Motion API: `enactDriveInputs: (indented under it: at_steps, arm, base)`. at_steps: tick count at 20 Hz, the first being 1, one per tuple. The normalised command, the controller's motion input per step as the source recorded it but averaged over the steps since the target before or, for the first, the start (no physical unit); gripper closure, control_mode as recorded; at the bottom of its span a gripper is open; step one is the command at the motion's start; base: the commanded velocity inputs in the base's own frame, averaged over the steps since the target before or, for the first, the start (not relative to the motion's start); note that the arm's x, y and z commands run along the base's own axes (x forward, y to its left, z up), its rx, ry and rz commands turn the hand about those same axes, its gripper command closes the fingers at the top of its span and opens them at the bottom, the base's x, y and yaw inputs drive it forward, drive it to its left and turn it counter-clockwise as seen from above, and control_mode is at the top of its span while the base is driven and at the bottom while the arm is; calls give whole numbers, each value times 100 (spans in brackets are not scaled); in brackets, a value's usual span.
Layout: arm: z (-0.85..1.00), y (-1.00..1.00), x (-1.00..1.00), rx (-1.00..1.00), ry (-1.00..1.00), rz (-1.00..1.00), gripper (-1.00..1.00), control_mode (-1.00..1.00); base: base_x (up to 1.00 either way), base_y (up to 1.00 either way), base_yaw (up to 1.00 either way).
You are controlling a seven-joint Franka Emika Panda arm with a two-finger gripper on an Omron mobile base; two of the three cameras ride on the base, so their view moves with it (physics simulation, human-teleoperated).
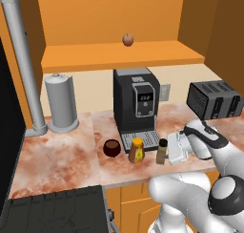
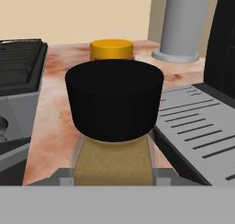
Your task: Pick the cinnamon and honey bottle from the cabinet and place them next to the mug.
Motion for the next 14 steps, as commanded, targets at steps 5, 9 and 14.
enactDriveInputs:
  at_steps: [5, 9, 14]
  arm:
    - [-20, 0, 19, 0, 0, 0, 100, -100]
    - [-2, 0, 30, 0, 0, 0, 100, -100]
    - [0, 0, 28, 0, 0, 0, 100, -100]
  base:
    - [0, 0, 0]
    - [0, 0, 0]
    - [0, 0, 0]
